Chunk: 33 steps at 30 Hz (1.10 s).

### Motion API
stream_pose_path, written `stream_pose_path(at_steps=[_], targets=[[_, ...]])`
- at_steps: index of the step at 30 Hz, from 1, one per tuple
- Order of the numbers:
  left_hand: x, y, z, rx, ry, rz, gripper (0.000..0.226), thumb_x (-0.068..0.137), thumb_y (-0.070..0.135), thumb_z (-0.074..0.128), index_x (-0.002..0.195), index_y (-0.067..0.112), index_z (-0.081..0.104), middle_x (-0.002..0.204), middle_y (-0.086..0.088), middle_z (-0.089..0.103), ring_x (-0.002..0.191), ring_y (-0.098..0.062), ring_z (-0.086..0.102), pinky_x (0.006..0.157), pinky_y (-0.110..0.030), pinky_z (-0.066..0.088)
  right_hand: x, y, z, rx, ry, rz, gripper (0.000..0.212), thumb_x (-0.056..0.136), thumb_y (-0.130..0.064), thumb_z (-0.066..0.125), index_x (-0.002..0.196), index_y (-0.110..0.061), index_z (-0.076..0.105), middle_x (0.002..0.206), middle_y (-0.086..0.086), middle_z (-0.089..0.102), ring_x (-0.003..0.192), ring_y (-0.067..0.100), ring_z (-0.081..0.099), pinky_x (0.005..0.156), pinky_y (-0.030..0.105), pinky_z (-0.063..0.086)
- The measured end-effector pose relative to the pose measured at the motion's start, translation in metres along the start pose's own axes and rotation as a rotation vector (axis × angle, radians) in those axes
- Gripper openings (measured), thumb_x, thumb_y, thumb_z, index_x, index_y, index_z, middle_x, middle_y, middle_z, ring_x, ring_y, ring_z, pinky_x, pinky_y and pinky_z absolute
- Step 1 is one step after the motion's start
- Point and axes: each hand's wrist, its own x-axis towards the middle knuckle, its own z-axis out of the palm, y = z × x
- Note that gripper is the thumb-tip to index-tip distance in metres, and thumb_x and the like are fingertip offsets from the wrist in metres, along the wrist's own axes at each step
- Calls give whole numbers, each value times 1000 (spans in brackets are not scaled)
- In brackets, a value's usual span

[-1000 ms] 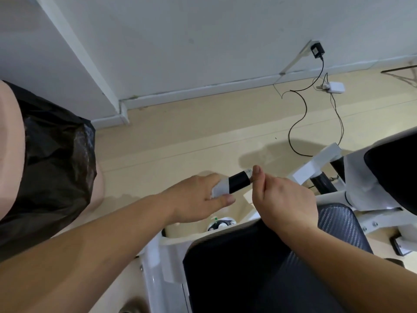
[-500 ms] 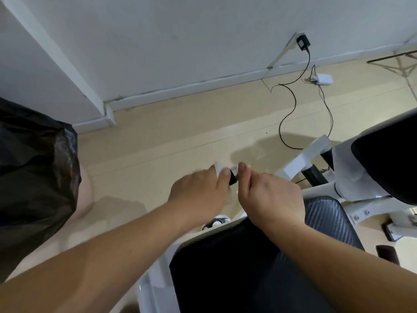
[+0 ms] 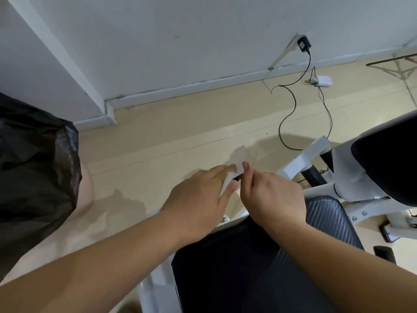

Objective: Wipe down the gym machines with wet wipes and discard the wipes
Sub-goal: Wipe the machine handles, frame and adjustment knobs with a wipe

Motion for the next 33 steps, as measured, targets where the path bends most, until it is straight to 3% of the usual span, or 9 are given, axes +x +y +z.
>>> stream_pose_path(at_steps=[3,6,12,15,19,22,29,31,33], targets=[[14,-21,1,25,-59,-226,55,100,60,9,93,34,56,94,10,64,95,-20,60,76,-36,48,0,-1,-1,12,-8,5,75,107,-54,4,89,-25,71,62,-5,51,63,23,52,57,34,33],[33,-27,-1,-318,-236,-486,57,104,59,16,76,30,57,75,0,64,74,-23,62,71,-32,47,1,1,-1,-2,-18,13,77,106,-54,3,91,-25,72,61,-5,48,64,24,52,57,35,33],[-30,-24,-33,190,124,-254,52,105,49,24,66,25,49,56,-1,52,64,-34,59,57,-35,40,2,1,-2,21,-29,9,79,106,-55,1,97,-28,74,67,-5,55,70,25,60,62,35,43],[-36,-49,-58,443,301,-126,56,105,46,28,60,19,46,49,0,49,46,-22,48,42,-29,31,0,1,-3,30,-24,9,78,106,-55,1,94,-28,73,65,-5,55,66,23,59,61,35,46],[-3,-51,-34,-38,-271,-585,58,106,55,22,71,16,48,71,0,53,67,-17,50,65,-30,36,0,1,-1,20,-6,13,75,106,-54,3,82,-24,67,63,-4,53,61,23,54,58,34,40],[6,-41,-20,-299,-353,-730,59,105,58,26,69,15,46,66,-4,49,62,-21,46,68,-31,37,0,0,1,1,2,14,74,106,-54,4,83,-24,67,62,-4,53,61,24,51,56,35,33],[12,-4,-20,-18,145,-333,51,106,51,19,85,23,56,82,0,62,85,-28,59,77,-37,46,-1,0,1,-18,8,18,73,107,-53,5,87,-26,70,64,-3,57,64,25,57,56,34,37],[29,-3,-9,58,183,-63,43,107,47,23,113,24,59,110,3,65,107,-25,57,88,-37,45,-1,0,1,-1,16,25,70,107,-52,6,85,-26,67,64,-3,56,65,25,57,57,35,37],[37,-14,9,204,17,172,54,106,42,27,153,19,36,158,-1,41,143,-20,38,114,-39,36,-1,1,2,12,16,43,62,107,-47,9,74,-23,56,60,-4,48,62,25,50,57,36,32]])
